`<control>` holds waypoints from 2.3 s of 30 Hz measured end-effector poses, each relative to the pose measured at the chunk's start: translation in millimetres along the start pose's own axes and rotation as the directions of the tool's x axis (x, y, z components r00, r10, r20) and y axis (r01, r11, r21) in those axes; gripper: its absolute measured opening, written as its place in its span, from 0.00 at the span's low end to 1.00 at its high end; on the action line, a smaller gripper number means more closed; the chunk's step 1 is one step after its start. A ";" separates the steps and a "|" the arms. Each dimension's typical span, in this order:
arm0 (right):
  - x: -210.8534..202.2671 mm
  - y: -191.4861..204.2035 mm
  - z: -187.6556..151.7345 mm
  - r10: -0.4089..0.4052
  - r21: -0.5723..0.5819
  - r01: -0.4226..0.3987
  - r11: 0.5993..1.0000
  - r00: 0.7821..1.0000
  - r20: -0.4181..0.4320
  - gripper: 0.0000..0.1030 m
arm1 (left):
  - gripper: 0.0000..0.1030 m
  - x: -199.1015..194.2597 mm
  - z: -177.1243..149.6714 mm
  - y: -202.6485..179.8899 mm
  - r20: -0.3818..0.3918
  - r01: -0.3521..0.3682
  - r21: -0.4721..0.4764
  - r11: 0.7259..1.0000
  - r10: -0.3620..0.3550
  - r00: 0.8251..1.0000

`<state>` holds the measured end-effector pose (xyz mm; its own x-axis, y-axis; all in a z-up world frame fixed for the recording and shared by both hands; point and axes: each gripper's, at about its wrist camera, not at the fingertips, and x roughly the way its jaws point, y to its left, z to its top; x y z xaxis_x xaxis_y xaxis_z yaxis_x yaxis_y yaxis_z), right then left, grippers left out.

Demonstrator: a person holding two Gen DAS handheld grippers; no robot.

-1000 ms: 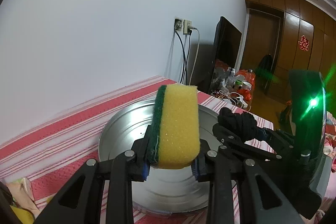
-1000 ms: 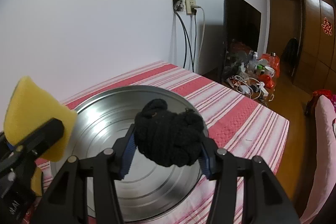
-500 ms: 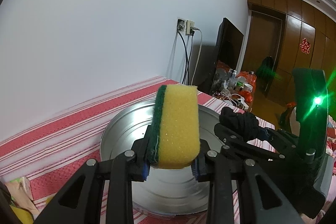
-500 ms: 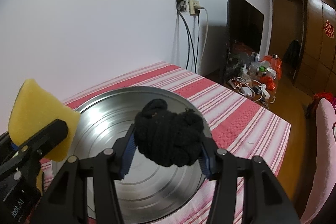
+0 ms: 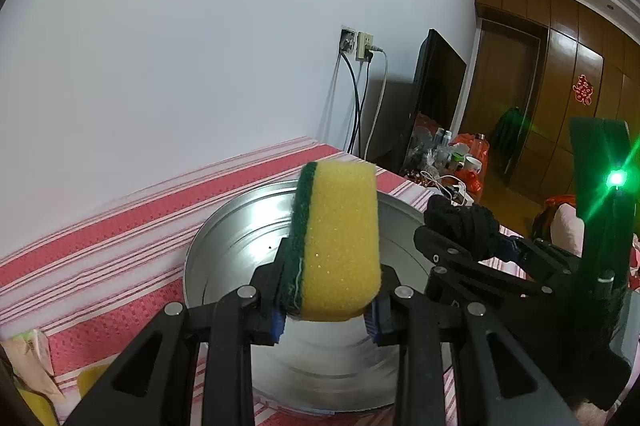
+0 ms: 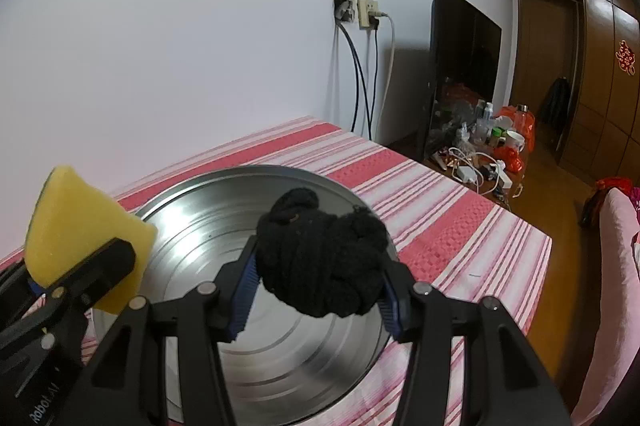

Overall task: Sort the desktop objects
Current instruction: 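Carry the sponge with the left tool while the right tool carries the black ball over the tin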

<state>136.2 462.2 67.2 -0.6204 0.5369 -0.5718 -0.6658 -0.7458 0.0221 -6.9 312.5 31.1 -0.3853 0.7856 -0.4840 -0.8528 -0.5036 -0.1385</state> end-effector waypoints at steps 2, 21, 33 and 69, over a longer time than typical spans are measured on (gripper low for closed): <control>1.8 -0.1 -0.3 0.000 -0.001 0.000 1.000 1.000 -0.005 0.51 | 0.32 1.3 0.3 -0.2 -0.001 -0.002 -0.002 1.000 0.002 1.000; 7.0 -0.2 -1.4 0.008 -0.003 -0.008 1.000 1.000 -0.020 0.51 | 0.32 8.0 -4.2 1.1 -0.013 -0.007 -0.008 1.000 0.007 1.000; 8.3 -1.7 -1.3 0.003 -0.003 -0.003 1.000 1.000 -0.020 0.51 | 0.32 10.1 -4.1 1.9 -0.016 -0.008 -0.010 1.000 0.008 1.000; 9.3 -1.0 -1.7 0.000 -0.009 -0.001 1.000 1.000 -0.020 0.51 | 0.32 10.3 -3.9 5.4 -0.019 -0.001 -0.017 1.000 0.001 1.000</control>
<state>131.8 467.3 60.5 -0.6124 0.5286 -0.5878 -0.6618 -0.7495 0.0154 -14.1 316.5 22.1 -0.3796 0.7781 -0.5004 -0.8461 -0.5108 -0.1524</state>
